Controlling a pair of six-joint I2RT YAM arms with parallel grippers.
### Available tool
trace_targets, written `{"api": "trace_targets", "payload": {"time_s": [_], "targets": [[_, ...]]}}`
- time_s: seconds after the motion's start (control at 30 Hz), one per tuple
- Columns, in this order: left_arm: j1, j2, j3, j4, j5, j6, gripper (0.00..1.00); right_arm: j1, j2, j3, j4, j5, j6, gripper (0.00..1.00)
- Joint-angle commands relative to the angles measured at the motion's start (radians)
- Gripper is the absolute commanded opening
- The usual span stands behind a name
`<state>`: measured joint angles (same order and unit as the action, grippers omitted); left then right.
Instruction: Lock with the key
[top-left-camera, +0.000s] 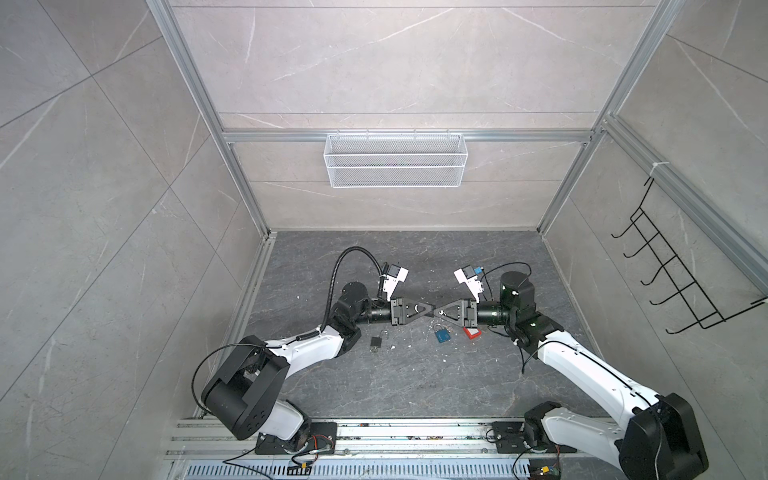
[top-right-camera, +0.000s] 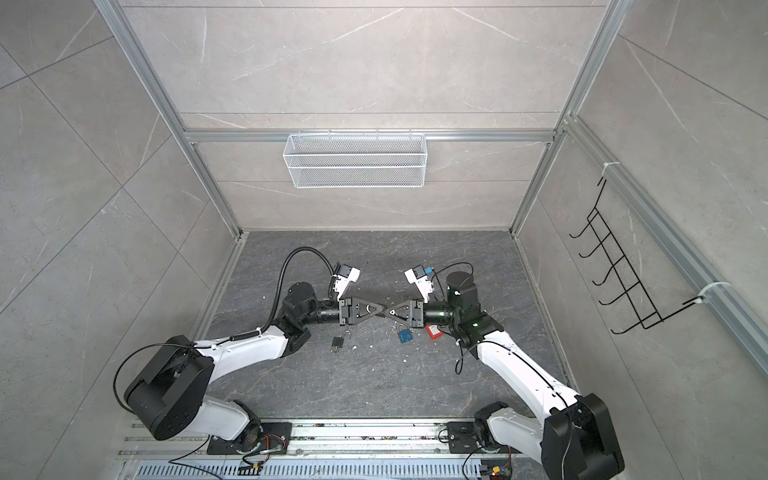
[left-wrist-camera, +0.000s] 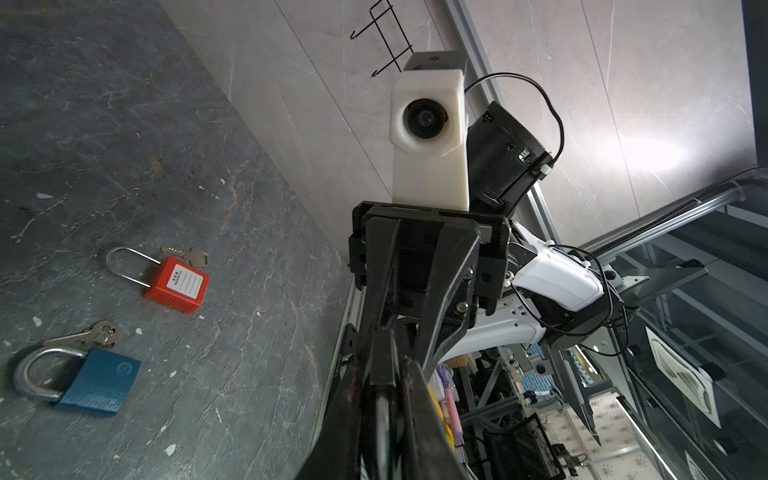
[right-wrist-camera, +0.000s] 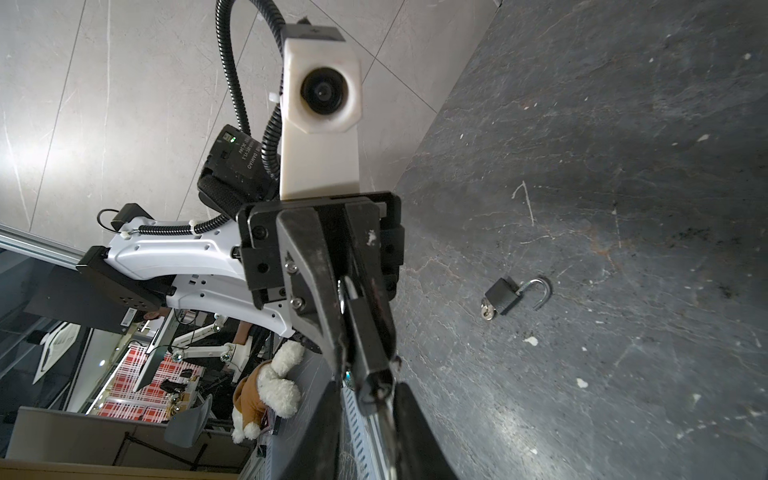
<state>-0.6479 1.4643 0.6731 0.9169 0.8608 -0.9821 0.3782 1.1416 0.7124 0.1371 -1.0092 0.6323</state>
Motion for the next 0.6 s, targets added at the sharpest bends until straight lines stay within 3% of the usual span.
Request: {"api": "trace_targets", "payload": {"time_s": [0.0, 0.57], "targets": [[0.012, -0.043, -0.004, 0.078, -0.037, -0.006, 0.00, -0.004, -0.034, 0.001, -0.009, 0.011, -0.011, 0.26], [0.012, -0.061, -0.005, 0.091, -0.028, -0.018, 0.00, -0.005, -0.026, -0.007, 0.019, 0.005, 0.002, 0.21]]}}
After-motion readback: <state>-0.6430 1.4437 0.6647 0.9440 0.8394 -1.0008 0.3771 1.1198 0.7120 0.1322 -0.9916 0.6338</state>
